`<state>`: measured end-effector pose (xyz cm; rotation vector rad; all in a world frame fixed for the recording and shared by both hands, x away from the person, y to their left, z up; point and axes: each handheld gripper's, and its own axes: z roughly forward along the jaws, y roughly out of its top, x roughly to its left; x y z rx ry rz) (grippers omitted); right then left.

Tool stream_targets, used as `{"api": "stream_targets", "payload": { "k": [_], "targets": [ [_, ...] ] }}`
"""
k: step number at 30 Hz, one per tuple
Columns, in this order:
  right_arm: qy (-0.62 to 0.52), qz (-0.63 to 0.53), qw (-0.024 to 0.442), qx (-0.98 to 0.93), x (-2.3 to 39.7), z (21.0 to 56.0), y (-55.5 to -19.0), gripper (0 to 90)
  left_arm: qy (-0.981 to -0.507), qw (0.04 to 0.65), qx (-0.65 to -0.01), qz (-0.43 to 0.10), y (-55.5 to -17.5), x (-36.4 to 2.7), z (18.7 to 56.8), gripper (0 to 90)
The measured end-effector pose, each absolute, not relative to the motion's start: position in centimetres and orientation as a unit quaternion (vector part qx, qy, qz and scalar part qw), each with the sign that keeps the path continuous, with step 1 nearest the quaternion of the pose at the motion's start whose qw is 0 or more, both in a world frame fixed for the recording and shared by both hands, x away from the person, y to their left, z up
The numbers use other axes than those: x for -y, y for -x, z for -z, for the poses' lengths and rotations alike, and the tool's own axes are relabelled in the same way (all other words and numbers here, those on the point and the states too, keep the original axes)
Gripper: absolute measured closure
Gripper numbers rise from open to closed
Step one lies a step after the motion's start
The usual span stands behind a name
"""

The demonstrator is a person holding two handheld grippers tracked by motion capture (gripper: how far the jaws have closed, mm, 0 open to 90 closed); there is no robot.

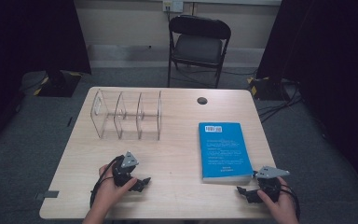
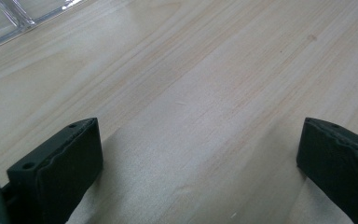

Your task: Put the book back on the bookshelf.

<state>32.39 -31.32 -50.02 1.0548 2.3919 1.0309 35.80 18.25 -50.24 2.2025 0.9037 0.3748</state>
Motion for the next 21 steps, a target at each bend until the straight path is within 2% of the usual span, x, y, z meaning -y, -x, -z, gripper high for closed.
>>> {"api": "stream_targets", "payload": {
  "k": [15, 17, 19, 20, 21],
  "targets": [
    [-0.365, -0.363, 0.16, -0.842, 31.2, 50.0, -33.0, 9.7, -0.848, 0.359, -0.36, -0.145, -35.6, -18.0, 50.3, 0.0],
    [-0.374, -0.364, 0.165, -0.837, 31.1, 49.9, -33.2, 15.2, -0.85, 0.357, -0.359, -0.144, -35.5, -17.9, 50.2, 0.0],
    [-0.375, -0.364, 0.165, -0.837, 31.1, 49.9, -33.3, 16.5, -0.854, 0.352, -0.357, -0.14, -35.3, -17.8, 50.1, 0.2],
    [-0.377, -0.362, 0.168, -0.836, 31.2, 49.8, -33.5, 22.2, -0.858, 0.347, -0.352, -0.14, -35.2, -17.6, 50.0, 1.2],
    [-0.378, -0.366, 0.171, -0.833, 31.3, 49.8, -33.6, 23.0, -0.861, 0.345, -0.346, -0.136, -34.9, -17.5, 49.8, 3.7]
  ]
}}
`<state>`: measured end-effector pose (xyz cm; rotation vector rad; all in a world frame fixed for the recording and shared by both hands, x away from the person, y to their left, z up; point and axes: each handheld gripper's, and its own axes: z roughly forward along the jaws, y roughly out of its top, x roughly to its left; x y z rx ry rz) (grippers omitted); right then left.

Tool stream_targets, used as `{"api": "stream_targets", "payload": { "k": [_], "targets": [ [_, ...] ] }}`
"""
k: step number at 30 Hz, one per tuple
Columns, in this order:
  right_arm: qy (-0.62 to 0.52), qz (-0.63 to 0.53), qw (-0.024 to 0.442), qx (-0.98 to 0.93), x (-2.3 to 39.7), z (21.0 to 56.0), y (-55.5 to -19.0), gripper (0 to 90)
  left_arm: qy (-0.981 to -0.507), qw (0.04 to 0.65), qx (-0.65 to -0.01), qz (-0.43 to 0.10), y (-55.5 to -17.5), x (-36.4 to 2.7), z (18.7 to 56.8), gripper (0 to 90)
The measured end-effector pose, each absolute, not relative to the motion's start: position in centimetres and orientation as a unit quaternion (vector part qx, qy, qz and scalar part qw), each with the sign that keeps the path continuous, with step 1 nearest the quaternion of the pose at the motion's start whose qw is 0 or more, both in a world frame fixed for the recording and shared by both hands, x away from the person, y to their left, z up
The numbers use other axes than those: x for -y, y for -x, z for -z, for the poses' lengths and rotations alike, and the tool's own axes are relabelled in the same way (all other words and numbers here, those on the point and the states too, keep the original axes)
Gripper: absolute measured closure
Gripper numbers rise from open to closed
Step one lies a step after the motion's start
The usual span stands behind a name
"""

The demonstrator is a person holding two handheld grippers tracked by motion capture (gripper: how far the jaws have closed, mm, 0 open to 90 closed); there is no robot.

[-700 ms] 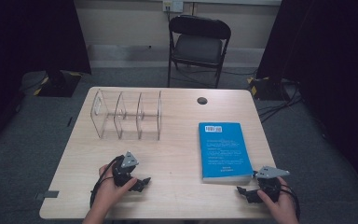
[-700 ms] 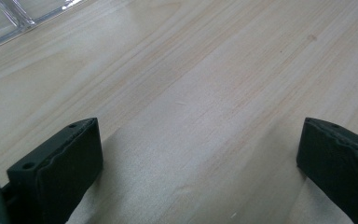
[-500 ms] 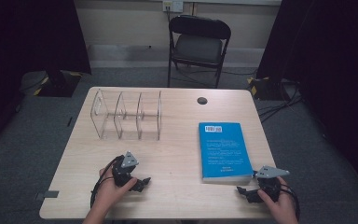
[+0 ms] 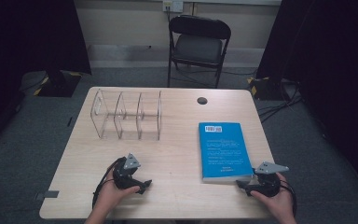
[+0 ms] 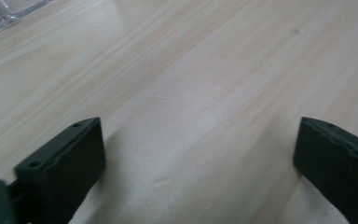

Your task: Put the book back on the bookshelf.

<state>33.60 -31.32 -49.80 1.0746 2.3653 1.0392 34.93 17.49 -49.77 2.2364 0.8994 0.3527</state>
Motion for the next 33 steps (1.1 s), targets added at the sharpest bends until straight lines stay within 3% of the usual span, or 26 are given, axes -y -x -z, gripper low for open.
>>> {"api": "stream_targets", "payload": {
  "k": [3, 13, 33],
  "targets": [
    [-0.375, -0.366, 0.167, -0.835, 31.4, 49.8, -33.7, 23.5, -0.86, 0.352, -0.345, -0.131, -34.8, -17.1, 49.5, 16.4],
    [-0.369, -0.358, 0.159, -0.843, 31.5, 49.6, -34.1, 22.9, -0.877, 0.346, -0.322, -0.09, -34.3, -13.7, 48.4, 16.9],
    [-0.369, -0.354, 0.158, -0.845, 31.5, 49.4, -34.0, 24.8, -0.908, 0.335, -0.246, -0.057, -35.1, -5.8, 48.6, 16.8]
  ]
}}
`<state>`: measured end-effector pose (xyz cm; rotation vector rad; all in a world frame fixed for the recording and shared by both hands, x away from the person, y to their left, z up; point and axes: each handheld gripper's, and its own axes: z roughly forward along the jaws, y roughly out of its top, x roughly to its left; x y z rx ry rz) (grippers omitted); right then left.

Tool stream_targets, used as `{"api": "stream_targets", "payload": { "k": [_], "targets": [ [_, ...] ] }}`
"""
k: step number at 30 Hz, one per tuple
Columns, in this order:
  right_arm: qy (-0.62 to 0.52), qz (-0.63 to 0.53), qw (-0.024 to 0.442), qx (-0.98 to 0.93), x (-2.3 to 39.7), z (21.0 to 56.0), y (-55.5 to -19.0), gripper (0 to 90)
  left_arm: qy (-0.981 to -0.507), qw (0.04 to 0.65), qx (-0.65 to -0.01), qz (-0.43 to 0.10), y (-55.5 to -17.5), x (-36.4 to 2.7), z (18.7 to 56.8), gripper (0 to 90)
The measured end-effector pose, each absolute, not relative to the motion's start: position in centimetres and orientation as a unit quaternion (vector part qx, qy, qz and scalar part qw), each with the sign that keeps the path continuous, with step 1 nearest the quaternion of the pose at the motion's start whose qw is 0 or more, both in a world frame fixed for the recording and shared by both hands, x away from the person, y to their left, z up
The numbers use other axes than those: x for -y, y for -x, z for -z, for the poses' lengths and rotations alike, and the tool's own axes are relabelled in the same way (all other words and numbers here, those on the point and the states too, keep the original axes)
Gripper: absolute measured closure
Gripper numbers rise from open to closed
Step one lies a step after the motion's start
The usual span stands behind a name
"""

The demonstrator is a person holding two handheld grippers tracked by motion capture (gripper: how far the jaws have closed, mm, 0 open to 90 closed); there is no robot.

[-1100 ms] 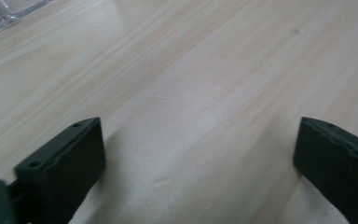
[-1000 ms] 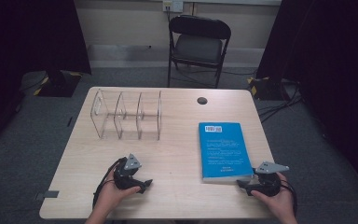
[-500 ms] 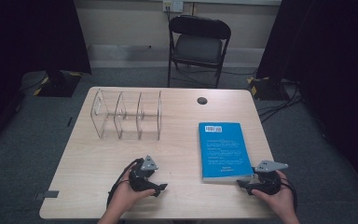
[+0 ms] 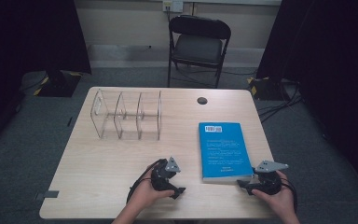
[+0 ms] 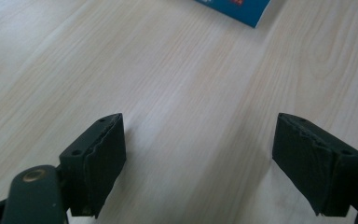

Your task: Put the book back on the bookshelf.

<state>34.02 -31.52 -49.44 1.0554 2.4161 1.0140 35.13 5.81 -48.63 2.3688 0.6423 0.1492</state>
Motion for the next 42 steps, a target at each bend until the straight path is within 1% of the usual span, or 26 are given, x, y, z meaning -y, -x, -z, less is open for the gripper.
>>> {"api": "stream_targets", "payload": {
  "k": [6, 10, 14, 22, 26, 27, 28, 29, 32, 35, 42],
  "targets": [
    [-0.371, -0.353, 0.157, -0.844, 31.5, 49.4, -34.0, 25.3, -0.917, 0.318, -0.23, -0.073, -35.4, -4.4, 48.6, 16.0],
    [-0.368, -0.345, 0.16, -0.848, 31.3, 49.2, -34.0, 26.0, -0.915, 0.327, -0.227, -0.073, -35.6, -3.9, 48.8, 15.5],
    [-0.367, -0.345, 0.161, -0.849, 31.4, 49.1, -34.0, 28.4, -0.917, 0.321, -0.225, -0.071, -35.8, -3.1, 48.7, 15.8],
    [-0.364, -0.342, 0.161, -0.851, 31.4, 49.0, -34.0, 29.5, -0.91, 0.34, -0.224, -0.074, -36.0, -1.1, 48.9, 15.9],
    [-0.365, -0.338, 0.163, -0.852, 31.3, 48.9, -34.0, 29.5, -0.911, 0.336, -0.224, -0.079, -36.1, -0.6, 48.9, 17.1],
    [-0.365, -0.338, 0.163, -0.852, 31.3, 48.9, -34.0, 29.5, -0.911, 0.336, -0.224, -0.079, -36.1, -0.6, 48.9, 18.3],
    [-0.365, -0.34, 0.16, -0.852, 31.4, 49.0, -34.0, 29.5, -0.907, 0.35, -0.219, -0.075, -36.0, -0.4, 49.0, 20.8],
    [-0.366, -0.34, 0.161, -0.851, 31.4, 48.9, -34.0, 29.6, -0.909, 0.348, -0.216, -0.077, -36.0, -0.3, 49.0, 22.3],
    [-0.367, -0.339, 0.16, -0.851, 31.4, 48.9, -34.0, 29.6, -0.91, 0.348, -0.21, -0.079, -36.0, -0.2, 48.9, 23.7],
    [-0.367, -0.338, 0.161, -0.852, 31.3, 48.9, -34.0, 29.6, -0.904, 0.366, -0.207, -0.079, -35.9, -0.1, 49.1, 31.5],
    [-0.366, -0.346, 0.16, -0.849, 31.1, 49.0, -34.0, 31.2, -0.898, 0.378, -0.21, -0.082, -35.9, 0.0, 49.3, 35.5]
  ]
}}
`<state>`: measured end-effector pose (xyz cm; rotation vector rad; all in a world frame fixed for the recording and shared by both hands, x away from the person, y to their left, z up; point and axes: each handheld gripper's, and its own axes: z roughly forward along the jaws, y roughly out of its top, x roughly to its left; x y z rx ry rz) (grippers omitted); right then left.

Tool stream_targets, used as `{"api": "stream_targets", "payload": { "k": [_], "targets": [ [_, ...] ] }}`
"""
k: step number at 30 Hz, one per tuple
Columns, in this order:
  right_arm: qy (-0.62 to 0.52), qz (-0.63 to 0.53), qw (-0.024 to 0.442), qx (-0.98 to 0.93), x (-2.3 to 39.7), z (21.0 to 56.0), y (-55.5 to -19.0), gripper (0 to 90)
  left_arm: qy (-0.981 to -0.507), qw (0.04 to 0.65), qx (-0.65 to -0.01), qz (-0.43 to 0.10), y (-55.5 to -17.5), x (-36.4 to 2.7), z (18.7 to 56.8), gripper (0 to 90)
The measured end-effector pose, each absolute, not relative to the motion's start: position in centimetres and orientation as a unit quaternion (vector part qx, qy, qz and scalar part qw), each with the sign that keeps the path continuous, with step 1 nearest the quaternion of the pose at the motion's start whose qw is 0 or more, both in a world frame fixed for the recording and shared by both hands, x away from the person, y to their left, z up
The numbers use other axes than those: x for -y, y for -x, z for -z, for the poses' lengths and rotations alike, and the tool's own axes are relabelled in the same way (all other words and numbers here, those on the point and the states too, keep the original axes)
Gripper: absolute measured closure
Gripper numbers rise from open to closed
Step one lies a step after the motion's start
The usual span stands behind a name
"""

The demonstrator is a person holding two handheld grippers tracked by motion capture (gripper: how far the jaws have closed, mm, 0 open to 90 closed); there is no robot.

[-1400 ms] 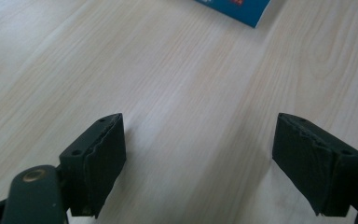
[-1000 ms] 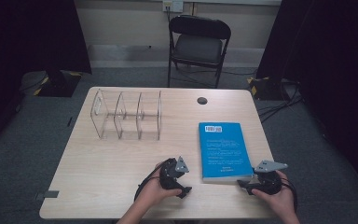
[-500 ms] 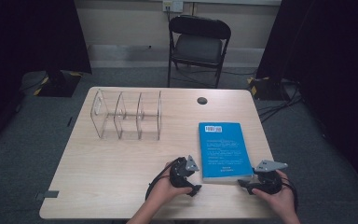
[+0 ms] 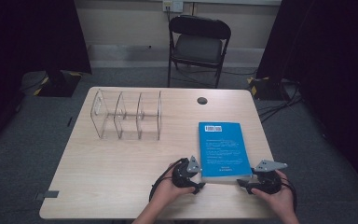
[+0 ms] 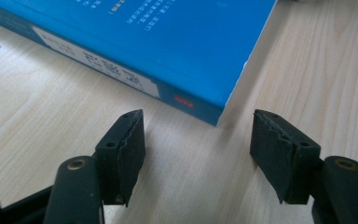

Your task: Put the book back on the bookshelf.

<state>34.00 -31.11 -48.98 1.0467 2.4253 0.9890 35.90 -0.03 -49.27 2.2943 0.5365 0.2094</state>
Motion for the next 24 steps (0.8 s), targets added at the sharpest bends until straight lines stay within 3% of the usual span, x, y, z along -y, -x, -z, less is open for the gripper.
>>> {"api": "stream_targets", "payload": {
  "k": [21, 24],
  "targets": [
    [-0.369, -0.344, 0.158, -0.849, 30.9, 48.8, -34.0, 32.4, -0.899, 0.375, -0.213, -0.081, -36.2, 0.9, 49.1, 42.3],
    [-0.373, -0.358, 0.152, -0.842, 31.2, 48.6, -34.0, 37.1, -0.899, 0.376, -0.21, -0.082, -36.2, 0.9, 49.1, 42.3]
  ]
}}
